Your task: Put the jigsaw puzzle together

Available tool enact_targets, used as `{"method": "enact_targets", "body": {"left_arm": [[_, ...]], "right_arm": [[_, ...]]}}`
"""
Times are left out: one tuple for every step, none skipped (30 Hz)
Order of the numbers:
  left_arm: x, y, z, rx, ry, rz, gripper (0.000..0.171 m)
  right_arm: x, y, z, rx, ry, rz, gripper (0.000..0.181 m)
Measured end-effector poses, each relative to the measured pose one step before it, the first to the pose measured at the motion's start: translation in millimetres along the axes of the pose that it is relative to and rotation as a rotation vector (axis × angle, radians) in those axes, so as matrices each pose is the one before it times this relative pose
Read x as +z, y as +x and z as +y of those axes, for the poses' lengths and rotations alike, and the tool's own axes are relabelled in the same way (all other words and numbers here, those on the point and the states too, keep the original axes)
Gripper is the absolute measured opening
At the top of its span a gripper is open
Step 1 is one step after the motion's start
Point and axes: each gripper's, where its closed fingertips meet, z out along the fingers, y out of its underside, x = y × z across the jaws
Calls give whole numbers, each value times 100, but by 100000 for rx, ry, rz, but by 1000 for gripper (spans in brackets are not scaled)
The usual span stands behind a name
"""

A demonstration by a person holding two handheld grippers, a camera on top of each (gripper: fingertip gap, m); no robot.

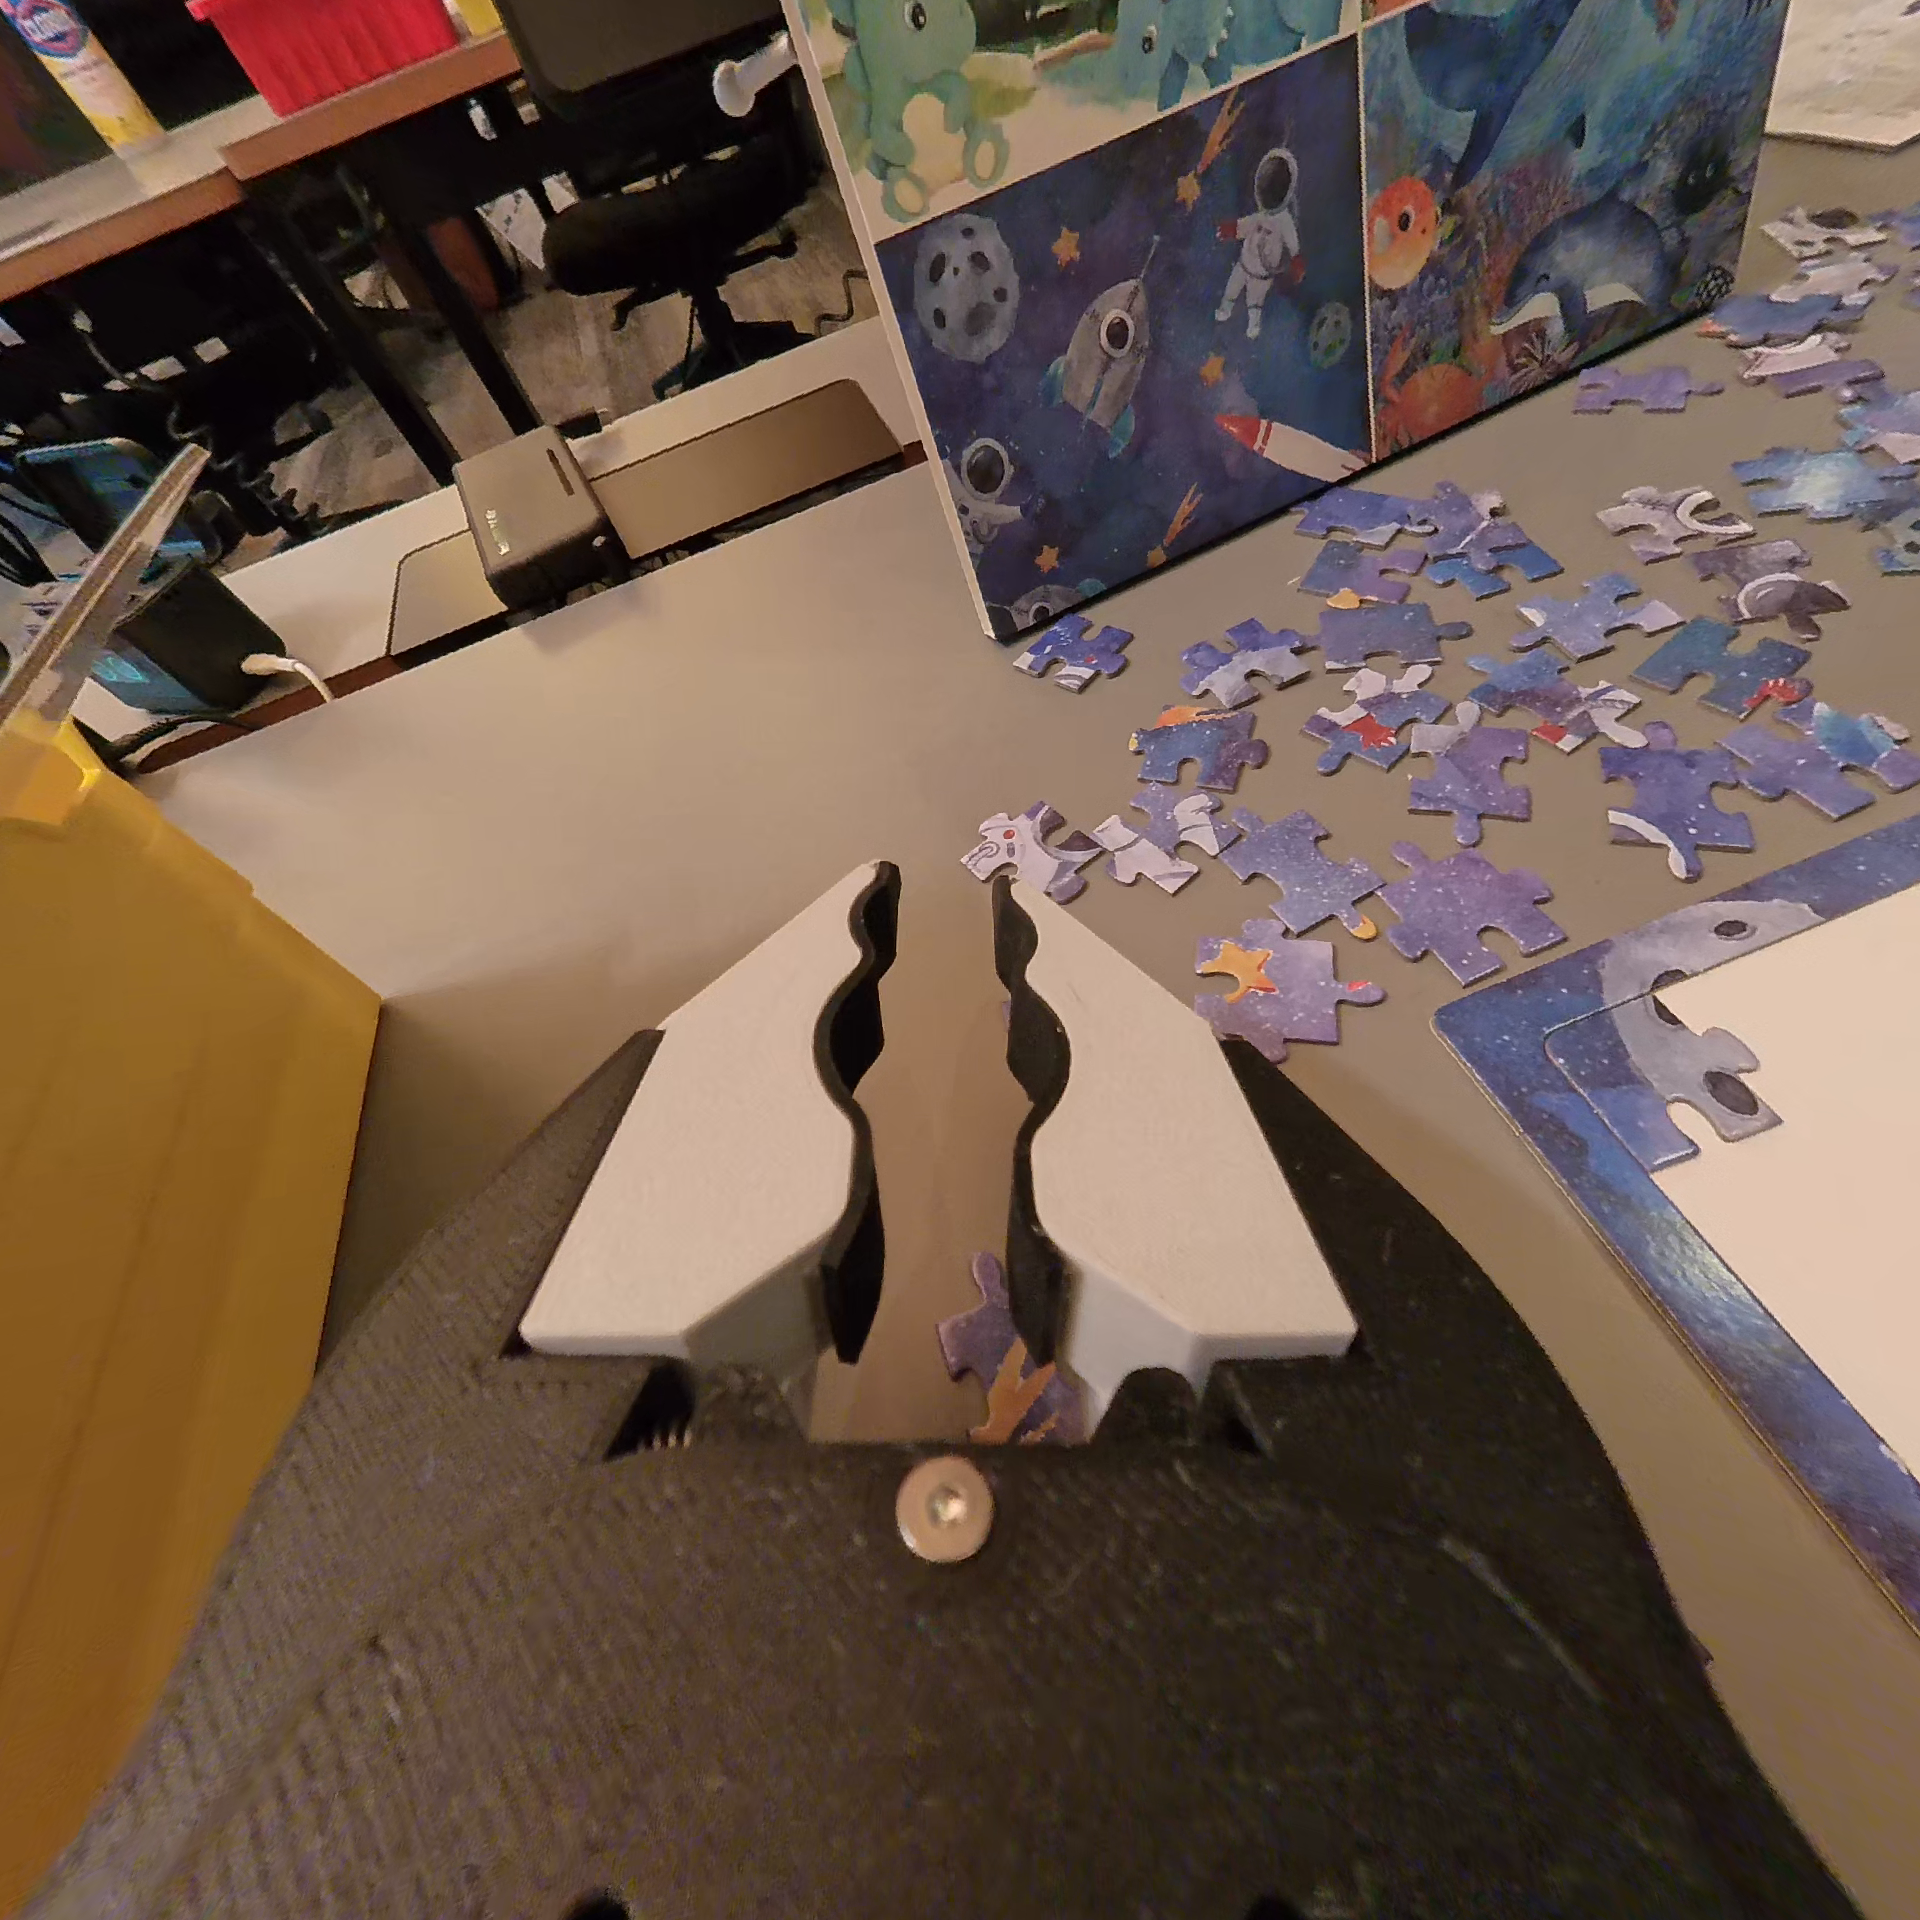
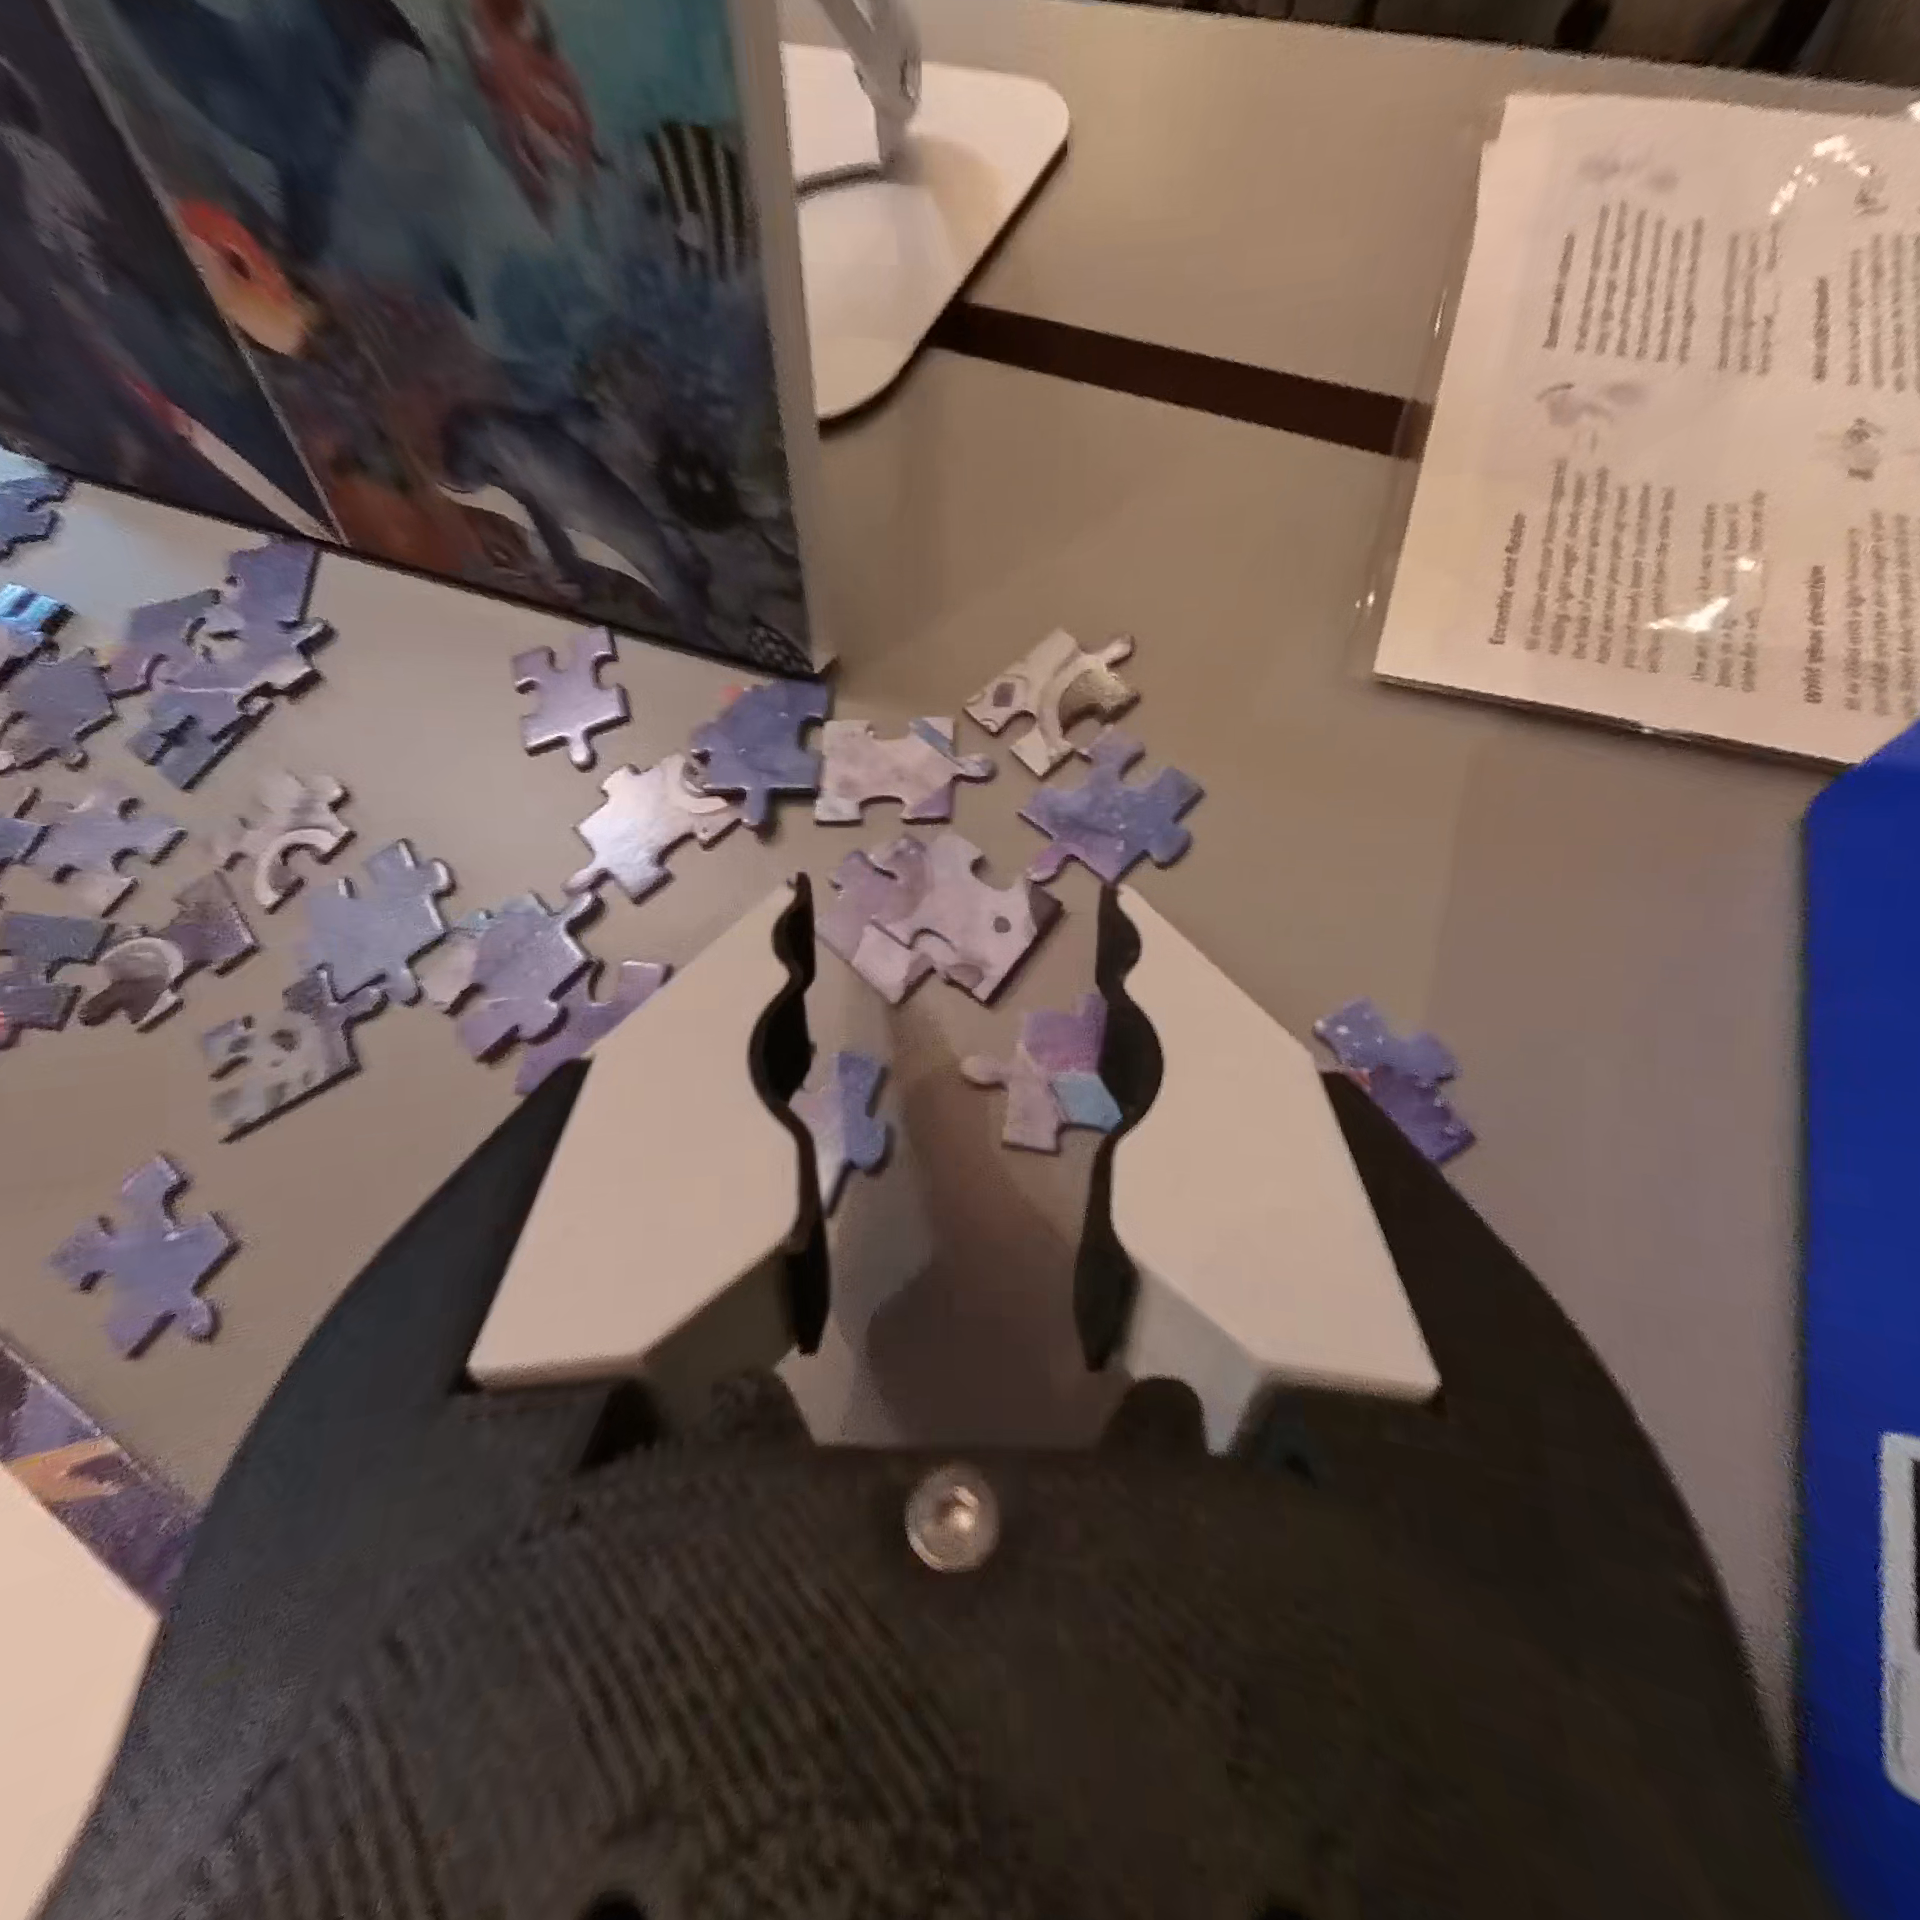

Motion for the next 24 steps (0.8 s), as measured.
{"method": "enact_targets", "body": {"left_arm": [[-6,2,-2,-36,57,51,17],[0,9,-1,-11,7,57,17],[1,27,-19,16,34,78,17],[13,16,5,51,-21,70,17],[21,31,4,63,-77,65,17],[13,38,6,56,-61,98,17],[24,24,11,104,-152,56,17],[13,17,21,138,-111,-28,17],[11,7,9,74,-49,20,17],[9,16,-3,5,-23,63,17],[-5,20,-4,-28,33,47,17],[9,12,14,-17,-61,80,17],[9,17,-4,60,-40,30,17],[-5,12,-6,99,27,-20,17],[-3,16,-9,66,48,-5,17],[-15,17,-17,20,87,48,17],[3,4,-5,10,39,37,17],[-7,12,-1,2,10,5,17],[1,8,-1,-18,8,51,17],[2,15,-5,0,12,38,17],[0,-2,0,19,2,-5,17],[1,9,-1,21,-10,5,17],[3,9,-5,21,18,7,17],[-1,3,2,0,-14,21,17]], "right_arm": [[302,148,65,993,-1181,-297,53],[225,59,105,1030,-1420,-559,54],[181,36,127,529,-1341,-349,54],[175,65,139,123,-1332,139,53],[162,40,186,-193,-1521,280,52],[114,55,72,-817,-790,559,51],[29,146,50,-1262,-365,1378,47],[11,155,69,-1432,-294,1351,44],[-18,92,59,-1464,-211,858,41],[-50,-176,34,-323,-22,-1244,36],[-19,-80,21,589,-24,-937,34],[-38,-14,26,118,-6,-518,31],[-43,-113,33,141,-59,-1212,27],[-68,-146,23,100,32,-1327,22],[-83,-147,20,-332,193,-1119,12],[-94,-135,9,-754,262,-726,6],[-82,-49,-8,-732,351,-31,5],[-83,-98,3,-837,278,-180,2],[-68,-125,-4,-766,315,-483,0],[-95,-108,-19,-418,401,-390,0],[-111,-72,-5,-43,306,-254,0],[-133,-52,-24,88,385,-299,0],[-166,-58,-61,140,671,-325,0],[-176,-40,-104,195,938,-217,0]]}}
